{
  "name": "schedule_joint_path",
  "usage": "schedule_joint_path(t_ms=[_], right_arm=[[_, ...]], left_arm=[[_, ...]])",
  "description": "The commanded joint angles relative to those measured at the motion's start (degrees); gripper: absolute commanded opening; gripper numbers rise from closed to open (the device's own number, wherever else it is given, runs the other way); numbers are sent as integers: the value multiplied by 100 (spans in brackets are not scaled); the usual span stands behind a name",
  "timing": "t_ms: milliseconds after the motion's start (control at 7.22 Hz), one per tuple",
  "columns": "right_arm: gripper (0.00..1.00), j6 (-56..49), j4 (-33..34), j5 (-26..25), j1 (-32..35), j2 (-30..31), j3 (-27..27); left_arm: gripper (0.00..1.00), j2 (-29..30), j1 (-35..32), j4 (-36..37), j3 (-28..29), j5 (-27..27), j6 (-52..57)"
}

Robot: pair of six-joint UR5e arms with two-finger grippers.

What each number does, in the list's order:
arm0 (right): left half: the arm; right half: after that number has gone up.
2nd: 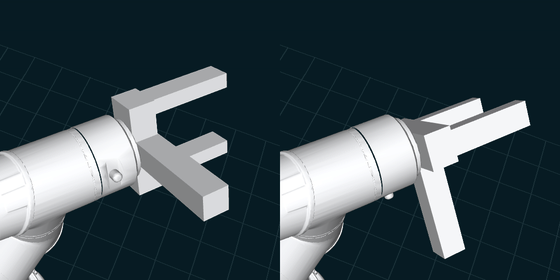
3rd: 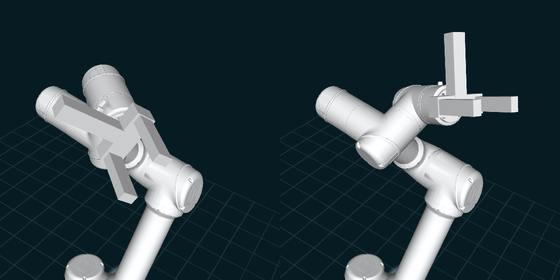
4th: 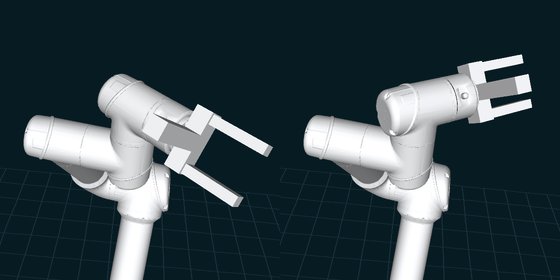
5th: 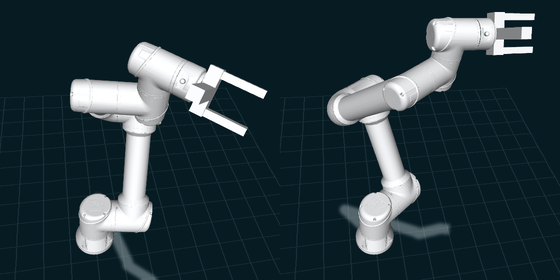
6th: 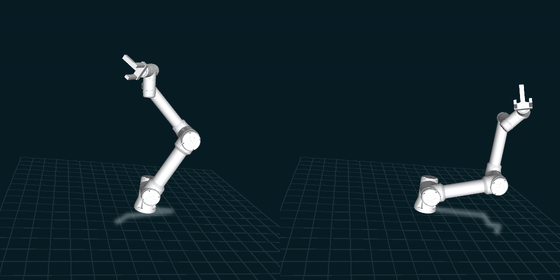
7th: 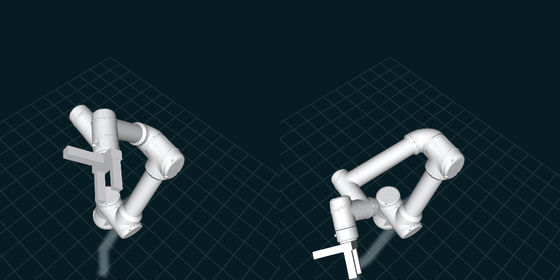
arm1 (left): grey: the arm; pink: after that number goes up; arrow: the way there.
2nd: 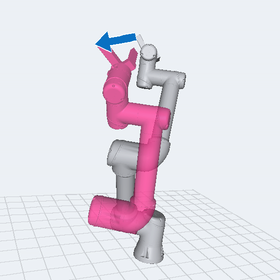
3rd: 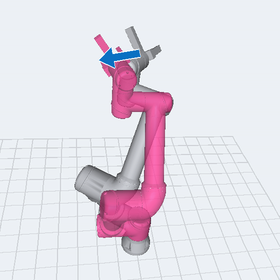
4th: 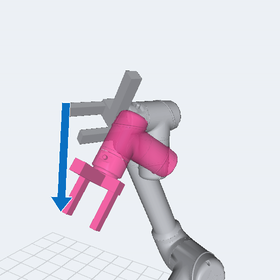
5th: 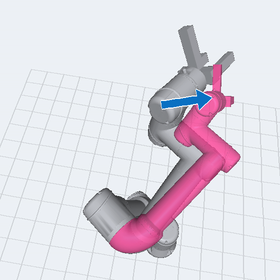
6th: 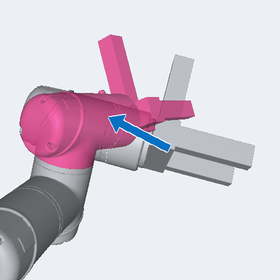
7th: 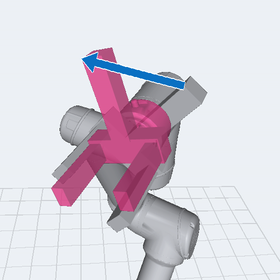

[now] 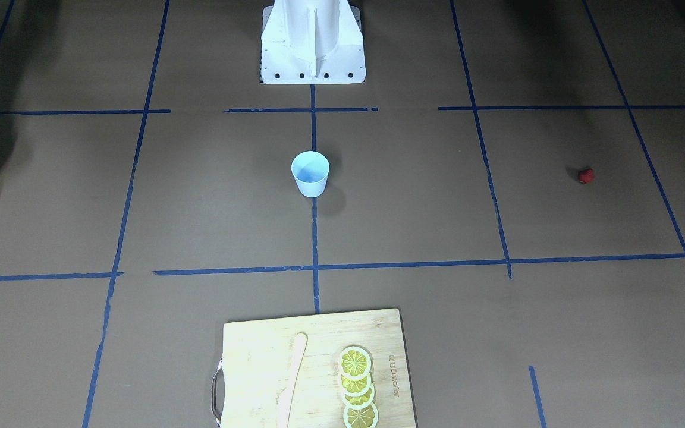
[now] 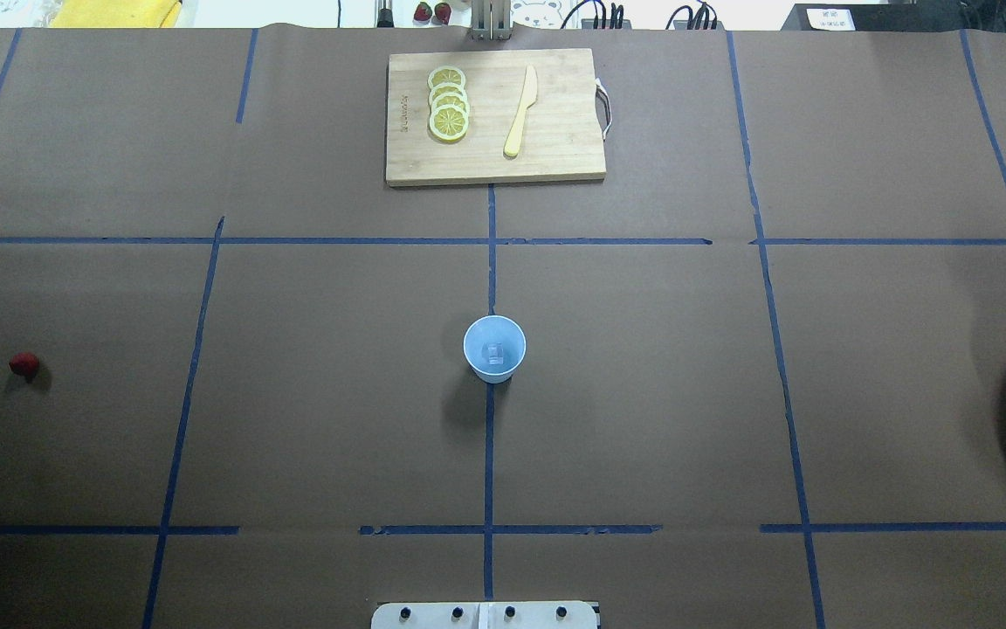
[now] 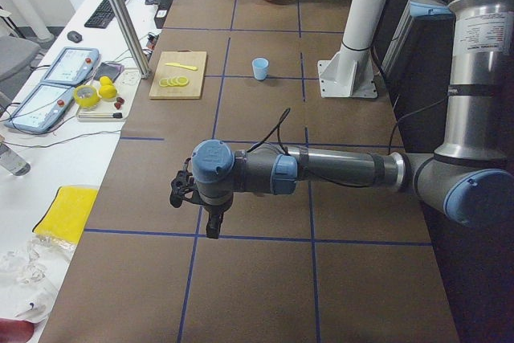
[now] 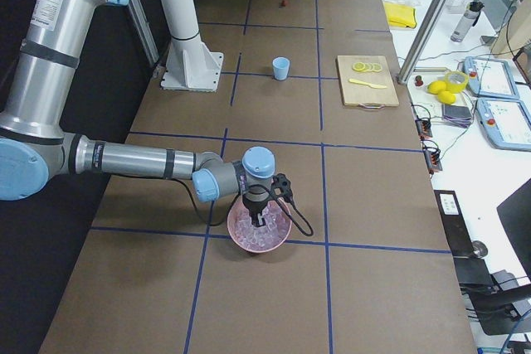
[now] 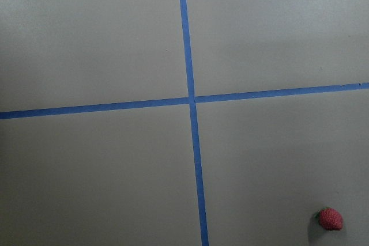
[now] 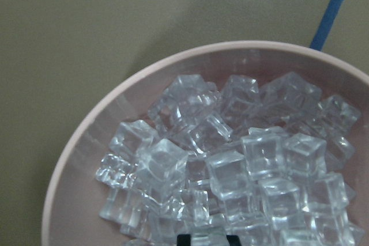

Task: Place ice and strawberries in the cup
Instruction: 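Lower the right gripper into the bowl and grasp another ice cube, then carry the second ice cube with the right gripper over the cup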

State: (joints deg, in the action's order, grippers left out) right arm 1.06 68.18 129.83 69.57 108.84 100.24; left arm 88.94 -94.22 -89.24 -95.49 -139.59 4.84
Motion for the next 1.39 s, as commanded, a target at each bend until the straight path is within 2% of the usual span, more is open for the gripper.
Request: schedule_joint_path(t_ms=[0,139,416,554,693,831,970,1108,1247], right_arm=[[0,-106,46,103,30,-46,109],[0,-106,194,208,178,-47,371],[0,-97,1096,253,372,-64,1248],[0,-54,1475,262,390,-273,1592],[0,-19,2210,262,391,-771,1830],[0,-1,3122,262,382,-1568,1867],[0,34,3731,271,312,-2237,1859],[0,348,4164,314,172,-2809,1859],[0,942,4281,323,-264,-3328,1833]], left_arm=[[100,0,0,-6,-57,-7,-211],[100,0,0,-6,-57,-7,-211],[100,0,0,-6,-66,-7,-211],[100,0,0,3,-66,-7,-211],[100,0,0,3,-58,-7,-211],[100,0,0,12,-49,2,-220],[100,0,0,12,-40,2,-211],[100,0,0,12,-31,-7,-211],[100,0,0,12,-31,-7,-211]])
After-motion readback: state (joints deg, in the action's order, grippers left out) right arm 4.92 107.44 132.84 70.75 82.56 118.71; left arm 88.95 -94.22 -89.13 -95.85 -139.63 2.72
